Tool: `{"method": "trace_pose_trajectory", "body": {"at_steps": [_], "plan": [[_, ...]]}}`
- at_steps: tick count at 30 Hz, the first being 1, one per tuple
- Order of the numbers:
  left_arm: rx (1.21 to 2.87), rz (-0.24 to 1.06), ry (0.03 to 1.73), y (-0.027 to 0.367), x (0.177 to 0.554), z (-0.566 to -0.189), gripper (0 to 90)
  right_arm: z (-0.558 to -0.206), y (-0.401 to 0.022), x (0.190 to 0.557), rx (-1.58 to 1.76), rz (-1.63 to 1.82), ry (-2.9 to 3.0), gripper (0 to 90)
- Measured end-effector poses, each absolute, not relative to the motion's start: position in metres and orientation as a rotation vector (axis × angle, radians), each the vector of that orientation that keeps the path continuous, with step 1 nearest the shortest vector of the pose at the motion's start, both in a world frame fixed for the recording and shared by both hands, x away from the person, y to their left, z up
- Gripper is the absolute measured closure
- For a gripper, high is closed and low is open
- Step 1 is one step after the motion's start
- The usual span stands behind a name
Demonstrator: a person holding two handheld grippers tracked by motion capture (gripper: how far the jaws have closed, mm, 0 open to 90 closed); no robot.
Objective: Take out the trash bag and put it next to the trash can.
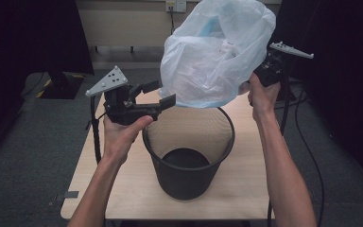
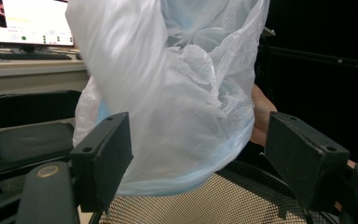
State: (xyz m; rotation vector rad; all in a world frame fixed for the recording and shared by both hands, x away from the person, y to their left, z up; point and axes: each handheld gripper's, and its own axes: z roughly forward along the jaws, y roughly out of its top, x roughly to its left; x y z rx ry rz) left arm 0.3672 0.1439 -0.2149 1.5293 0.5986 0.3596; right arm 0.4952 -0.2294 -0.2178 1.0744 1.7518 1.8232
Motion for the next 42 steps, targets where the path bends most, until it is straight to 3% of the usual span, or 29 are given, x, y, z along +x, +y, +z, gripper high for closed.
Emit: {"method": "trace_pose_trajectory", "body": {"at_steps": [42], "plan": [[1.562,0.308,0.663,0.169,0.375,-0.257,22.5,-0.373,-0.284,0.526,1.419,1.531,1.811,90.0]]}}
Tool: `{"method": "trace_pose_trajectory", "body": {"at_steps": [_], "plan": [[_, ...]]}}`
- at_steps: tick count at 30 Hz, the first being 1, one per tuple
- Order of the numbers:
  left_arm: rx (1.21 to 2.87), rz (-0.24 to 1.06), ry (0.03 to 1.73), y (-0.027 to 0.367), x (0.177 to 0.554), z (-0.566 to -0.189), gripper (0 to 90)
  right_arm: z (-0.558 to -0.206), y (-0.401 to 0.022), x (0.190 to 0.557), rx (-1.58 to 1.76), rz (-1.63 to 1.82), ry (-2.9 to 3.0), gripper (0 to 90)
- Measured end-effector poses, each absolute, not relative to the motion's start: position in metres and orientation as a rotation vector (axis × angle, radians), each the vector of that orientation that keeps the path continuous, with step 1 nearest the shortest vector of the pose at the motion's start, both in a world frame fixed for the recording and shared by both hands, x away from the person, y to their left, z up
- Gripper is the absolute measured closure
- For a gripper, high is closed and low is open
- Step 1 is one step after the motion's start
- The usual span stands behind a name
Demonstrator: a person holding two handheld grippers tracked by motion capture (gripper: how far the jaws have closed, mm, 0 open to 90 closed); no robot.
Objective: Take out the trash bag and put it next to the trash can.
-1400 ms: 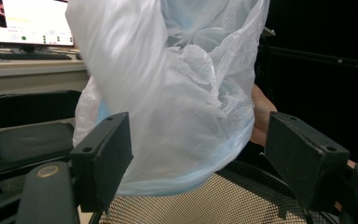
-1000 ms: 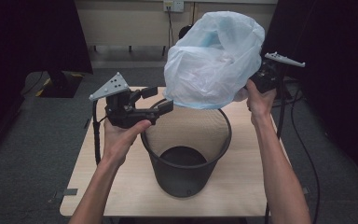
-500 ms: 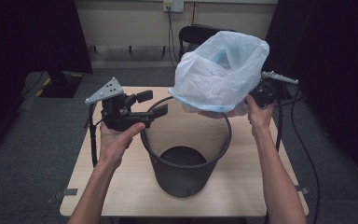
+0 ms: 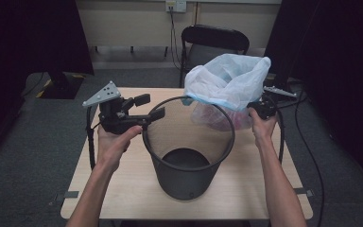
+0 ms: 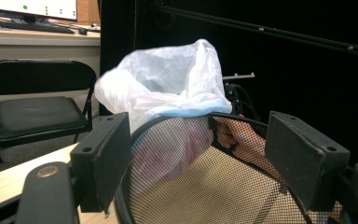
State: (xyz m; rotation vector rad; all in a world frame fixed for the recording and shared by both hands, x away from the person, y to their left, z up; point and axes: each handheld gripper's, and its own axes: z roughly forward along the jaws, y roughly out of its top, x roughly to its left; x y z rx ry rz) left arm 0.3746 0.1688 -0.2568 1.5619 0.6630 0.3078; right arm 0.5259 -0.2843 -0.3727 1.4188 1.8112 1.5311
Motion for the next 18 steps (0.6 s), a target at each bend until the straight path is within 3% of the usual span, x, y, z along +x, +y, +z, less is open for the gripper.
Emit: {"method": "trace_pose_trajectory", "body": {"at_steps": [18], "plan": [[1.555,0.316,0.676,0.174,0.373,-0.265,22.0,-0.435,-0.29,0.517,1.515,1.438,1.875,90.0]]}}
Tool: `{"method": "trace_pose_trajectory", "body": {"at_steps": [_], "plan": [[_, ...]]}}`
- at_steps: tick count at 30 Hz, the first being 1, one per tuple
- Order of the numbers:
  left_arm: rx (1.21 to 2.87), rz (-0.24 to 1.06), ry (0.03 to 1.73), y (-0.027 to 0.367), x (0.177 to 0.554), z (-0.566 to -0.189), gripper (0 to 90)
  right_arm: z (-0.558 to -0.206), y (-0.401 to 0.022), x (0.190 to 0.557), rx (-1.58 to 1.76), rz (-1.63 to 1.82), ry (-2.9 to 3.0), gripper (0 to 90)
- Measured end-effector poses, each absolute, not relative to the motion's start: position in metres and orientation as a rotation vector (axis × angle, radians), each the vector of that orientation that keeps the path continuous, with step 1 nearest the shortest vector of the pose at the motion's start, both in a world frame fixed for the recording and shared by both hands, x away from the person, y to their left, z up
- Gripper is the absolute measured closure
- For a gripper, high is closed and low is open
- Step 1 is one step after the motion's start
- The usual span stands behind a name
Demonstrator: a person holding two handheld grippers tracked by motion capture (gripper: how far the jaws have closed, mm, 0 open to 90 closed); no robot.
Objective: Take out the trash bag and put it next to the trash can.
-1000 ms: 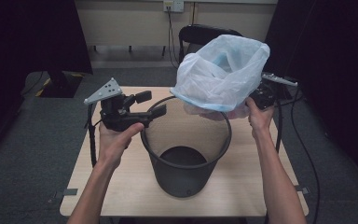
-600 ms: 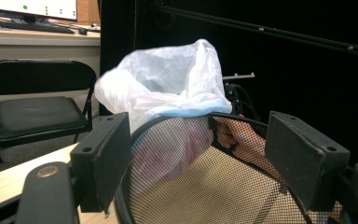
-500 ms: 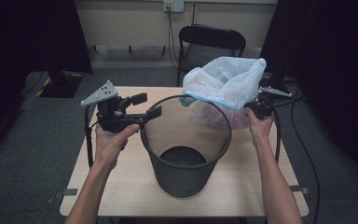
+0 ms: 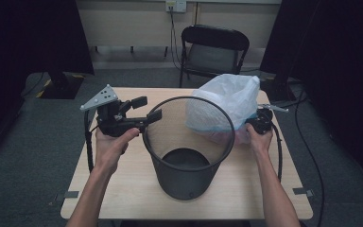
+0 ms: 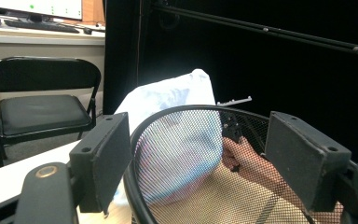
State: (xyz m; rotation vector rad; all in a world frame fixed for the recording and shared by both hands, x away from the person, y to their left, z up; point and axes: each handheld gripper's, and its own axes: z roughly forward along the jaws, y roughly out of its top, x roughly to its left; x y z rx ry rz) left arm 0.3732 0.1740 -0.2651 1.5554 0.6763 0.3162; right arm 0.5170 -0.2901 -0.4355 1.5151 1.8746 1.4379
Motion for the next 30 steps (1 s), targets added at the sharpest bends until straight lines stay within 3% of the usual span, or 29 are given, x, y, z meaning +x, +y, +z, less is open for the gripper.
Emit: {"method": "trace_pose_trajectory", "body": {"at_steps": [15,30], "plan": [[1.553,0.309,0.714,0.183,0.377,-0.277,21.5,-0.453,-0.252,0.512,1.438,1.428,1.971,88.4],[1.544,0.334,0.753,0.203,0.37,-0.284,21.5,-0.433,-0.255,0.498,1.43,1.442,1.911,49.8]]}}
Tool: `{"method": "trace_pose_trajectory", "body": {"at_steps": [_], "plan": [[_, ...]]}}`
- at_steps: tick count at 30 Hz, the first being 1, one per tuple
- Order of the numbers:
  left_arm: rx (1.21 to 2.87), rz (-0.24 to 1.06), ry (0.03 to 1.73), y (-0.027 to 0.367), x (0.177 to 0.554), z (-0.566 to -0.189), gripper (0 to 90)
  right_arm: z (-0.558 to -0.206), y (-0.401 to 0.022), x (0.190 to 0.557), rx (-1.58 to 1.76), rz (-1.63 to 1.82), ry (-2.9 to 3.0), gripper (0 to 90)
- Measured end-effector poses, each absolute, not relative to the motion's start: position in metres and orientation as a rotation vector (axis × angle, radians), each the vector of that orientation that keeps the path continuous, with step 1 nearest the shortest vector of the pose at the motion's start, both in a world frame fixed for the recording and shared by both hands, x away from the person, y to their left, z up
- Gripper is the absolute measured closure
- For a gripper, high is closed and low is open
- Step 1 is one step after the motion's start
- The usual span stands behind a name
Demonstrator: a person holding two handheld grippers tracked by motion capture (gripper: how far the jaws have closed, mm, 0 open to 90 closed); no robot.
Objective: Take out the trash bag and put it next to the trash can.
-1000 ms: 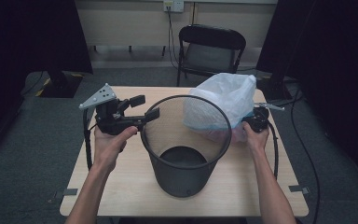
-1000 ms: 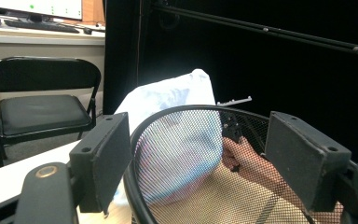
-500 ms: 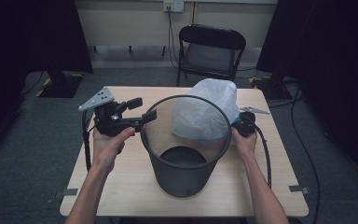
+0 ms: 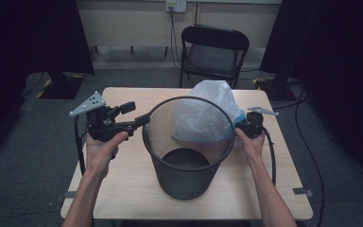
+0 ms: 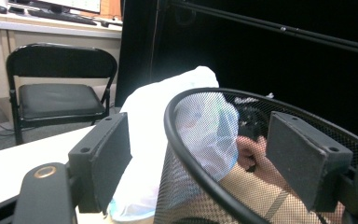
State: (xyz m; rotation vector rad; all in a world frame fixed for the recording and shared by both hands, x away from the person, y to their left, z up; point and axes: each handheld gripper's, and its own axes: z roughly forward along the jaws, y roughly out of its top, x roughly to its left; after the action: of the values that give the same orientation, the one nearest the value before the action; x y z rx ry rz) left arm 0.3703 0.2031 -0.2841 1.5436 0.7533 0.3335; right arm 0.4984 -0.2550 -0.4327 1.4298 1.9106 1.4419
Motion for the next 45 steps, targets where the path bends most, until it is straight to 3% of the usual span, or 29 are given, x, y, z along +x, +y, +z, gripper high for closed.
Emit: {"method": "trace_pose_trajectory", "body": {"at_steps": [6,9,21,29,38,45], "plan": [[1.54,0.327,0.779,0.208,0.37,-0.291,21.3,-0.419,-0.265,0.486,1.401,1.462,1.898,40.3],[1.521,0.287,0.785,0.208,0.371,-0.296,21.4,-0.412,-0.268,0.48,1.384,1.473,1.898,39.3],[1.525,0.348,0.836,0.219,0.368,-0.308,21.3,-0.389,-0.283,0.463,1.361,1.58,1.874,34.3],[1.556,0.351,0.895,0.231,0.369,-0.331,21.3,-0.382,-0.275,0.472,1.39,1.597,1.869,28.7],[1.607,0.31,0.983,0.242,0.366,-0.378,21.4,-0.388,-0.259,0.494,1.469,1.534,1.882,15.1],[1.684,0.297,1.009,0.239,0.361,-0.404,21.1,-0.389,-0.245,0.501,1.48,1.499,1.903,15.4]]}}
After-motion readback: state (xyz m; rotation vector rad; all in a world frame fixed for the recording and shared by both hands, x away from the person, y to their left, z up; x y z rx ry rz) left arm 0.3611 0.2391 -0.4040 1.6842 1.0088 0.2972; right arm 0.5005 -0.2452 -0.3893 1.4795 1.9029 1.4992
